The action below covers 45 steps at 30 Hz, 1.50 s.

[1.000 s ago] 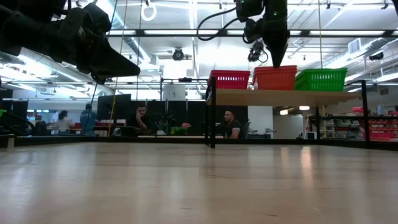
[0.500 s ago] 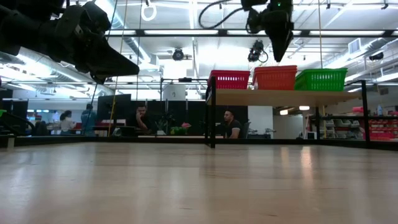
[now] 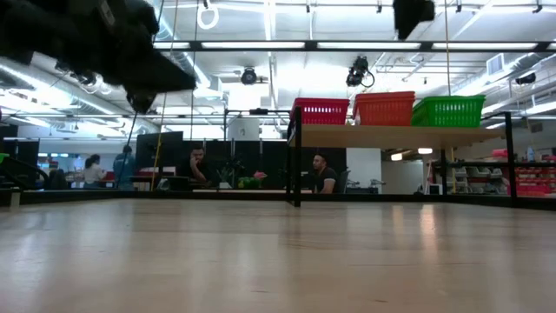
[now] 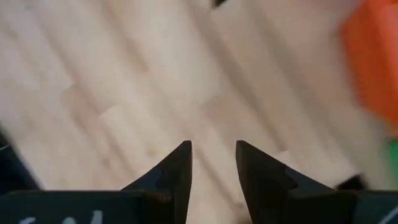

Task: Stack baskets on shelf by color
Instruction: Stack the red bin on top of the red bin on the shelf

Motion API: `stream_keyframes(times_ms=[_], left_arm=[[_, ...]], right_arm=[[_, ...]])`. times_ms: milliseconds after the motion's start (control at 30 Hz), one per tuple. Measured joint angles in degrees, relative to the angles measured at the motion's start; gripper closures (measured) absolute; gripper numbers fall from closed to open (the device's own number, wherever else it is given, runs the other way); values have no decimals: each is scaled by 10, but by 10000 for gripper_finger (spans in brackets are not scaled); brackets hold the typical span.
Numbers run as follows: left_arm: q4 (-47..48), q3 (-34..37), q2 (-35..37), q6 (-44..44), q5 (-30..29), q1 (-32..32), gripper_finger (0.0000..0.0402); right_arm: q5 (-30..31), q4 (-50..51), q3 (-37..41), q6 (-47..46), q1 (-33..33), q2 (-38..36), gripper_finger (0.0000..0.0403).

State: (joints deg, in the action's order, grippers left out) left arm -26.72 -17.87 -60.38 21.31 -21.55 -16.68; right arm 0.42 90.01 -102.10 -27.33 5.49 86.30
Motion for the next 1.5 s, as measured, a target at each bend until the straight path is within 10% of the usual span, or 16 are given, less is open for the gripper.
stream_keyframes(times_ms=[267,667,1067,1500], left_arm=[[243,-152,-4,30,-14,-105,370],[234,-174,-8,31,-25,-264,374],[196,-174,-8,5,-30,-273,374],[195,-174,-8,5,-29,-263,373]], right_arm=[[-16,0,0,-223,-184,15,272],[-107,0,0,-478,-395,144,273],[-174,-68,0,-615,-522,263,273],[-101,-119,0,-765,-604,327,273]])
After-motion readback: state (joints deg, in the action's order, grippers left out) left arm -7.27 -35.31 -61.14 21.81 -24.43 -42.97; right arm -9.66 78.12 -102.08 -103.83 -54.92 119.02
